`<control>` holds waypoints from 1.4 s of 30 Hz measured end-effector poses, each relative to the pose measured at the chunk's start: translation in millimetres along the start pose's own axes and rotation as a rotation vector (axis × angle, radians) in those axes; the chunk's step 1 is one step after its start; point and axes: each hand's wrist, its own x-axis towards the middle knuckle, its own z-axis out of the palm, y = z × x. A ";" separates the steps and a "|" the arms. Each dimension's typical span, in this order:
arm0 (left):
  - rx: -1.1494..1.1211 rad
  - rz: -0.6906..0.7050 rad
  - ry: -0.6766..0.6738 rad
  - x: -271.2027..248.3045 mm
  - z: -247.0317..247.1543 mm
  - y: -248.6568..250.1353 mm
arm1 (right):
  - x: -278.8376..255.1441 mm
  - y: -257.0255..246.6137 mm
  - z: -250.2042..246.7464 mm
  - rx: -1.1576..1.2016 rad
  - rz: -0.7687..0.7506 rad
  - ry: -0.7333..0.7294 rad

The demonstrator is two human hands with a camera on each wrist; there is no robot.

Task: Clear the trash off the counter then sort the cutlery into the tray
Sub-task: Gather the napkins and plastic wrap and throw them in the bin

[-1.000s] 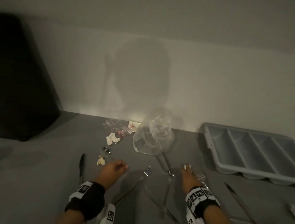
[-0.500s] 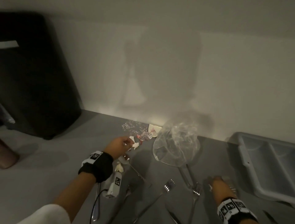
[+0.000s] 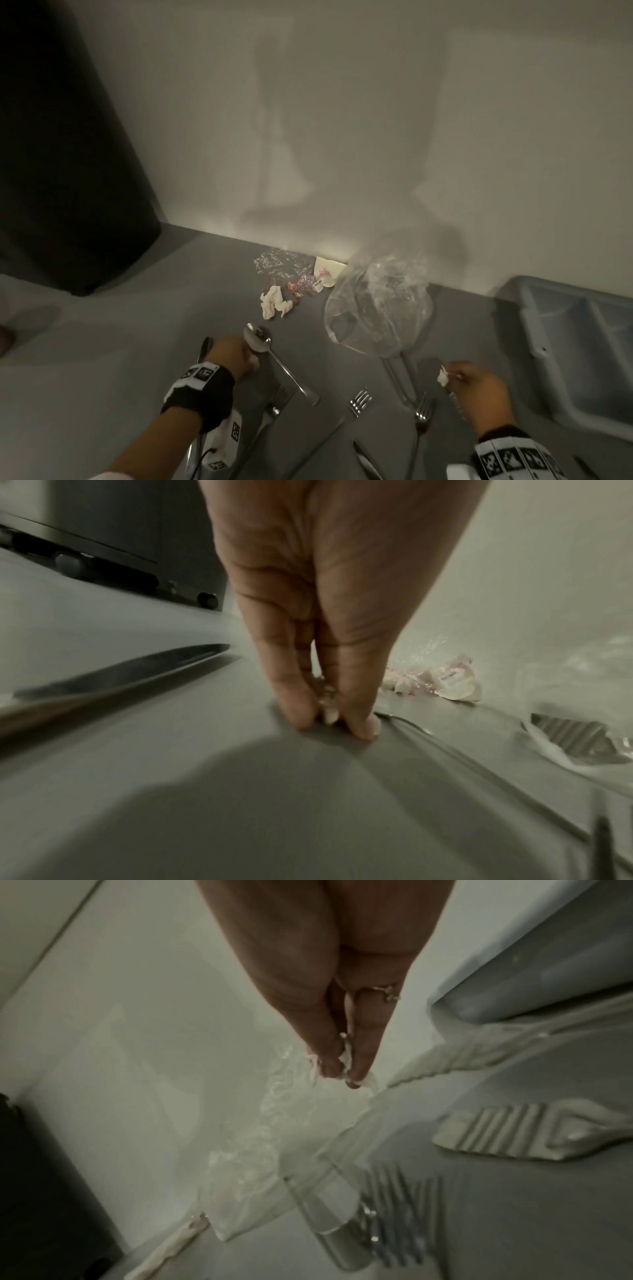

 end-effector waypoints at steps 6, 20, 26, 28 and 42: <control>-0.098 -0.052 -0.068 -3.0 -7.1 -10.6 | 0.0 -32.8 2.6 0.203 -0.043 -0.016; -0.329 0.317 0.136 35.3 -89.8 69.9 | 107.3 -111.3 83.5 -0.252 -0.072 -0.427; -0.280 0.214 -0.061 83.6 -71.1 81.4 | 124.8 -89.7 130.0 -0.312 -0.006 -0.357; -0.070 0.213 -0.113 89.7 -62.5 84.5 | 125.2 -96.0 124.8 -0.414 -0.072 -0.298; 0.190 0.209 -0.115 112.2 -20.8 80.8 | 90.7 -119.3 -9.5 0.506 -0.090 0.376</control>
